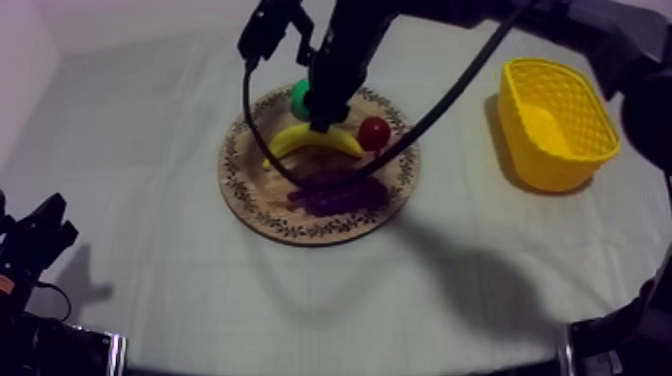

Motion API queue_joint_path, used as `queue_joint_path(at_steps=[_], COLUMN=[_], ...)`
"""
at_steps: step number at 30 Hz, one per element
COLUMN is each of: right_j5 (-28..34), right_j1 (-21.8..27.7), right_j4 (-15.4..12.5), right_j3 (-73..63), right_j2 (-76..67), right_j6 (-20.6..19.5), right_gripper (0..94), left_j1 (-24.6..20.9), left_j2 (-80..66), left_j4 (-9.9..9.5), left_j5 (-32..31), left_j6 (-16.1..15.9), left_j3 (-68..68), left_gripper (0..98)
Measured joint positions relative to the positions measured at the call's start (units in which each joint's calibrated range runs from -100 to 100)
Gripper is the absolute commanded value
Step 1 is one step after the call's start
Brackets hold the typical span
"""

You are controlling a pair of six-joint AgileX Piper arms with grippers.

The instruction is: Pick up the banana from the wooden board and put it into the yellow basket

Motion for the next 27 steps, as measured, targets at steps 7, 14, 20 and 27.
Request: queue_joint_path(at_steps=[7, 14, 20, 27], right_j5=[-0.11, -0.12, -0.42, -0.27], right_j1=[-0.33, -0.54, -0.05, 0.67], right_j4=[-0.62, -1.13, -0.97, -0.42], right_j3=[-4.06, -7.77, -11.22, -14.76], right_j2=[6.85, 12.66, 17.25, 21.40], right_j6=[0.84, 1.30, 1.52, 1.58], right_gripper=[46.8, 46.1, 45.5, 38.6], left_j1=[0.00, 0.00, 0.00, 0.00], left_j2=[0.00, 0.00, 0.00, 0.00], left_j4=[0.00, 0.00, 0.00, 0.00], left_j5=[0.00, 0.00, 0.00, 0.00], left_j6=[0.00, 0.00, 0.00, 0.00], left_j3=[0.00, 0.00, 0.00, 0.00], left_gripper=[0.0, 0.0, 0.0, 0.0])
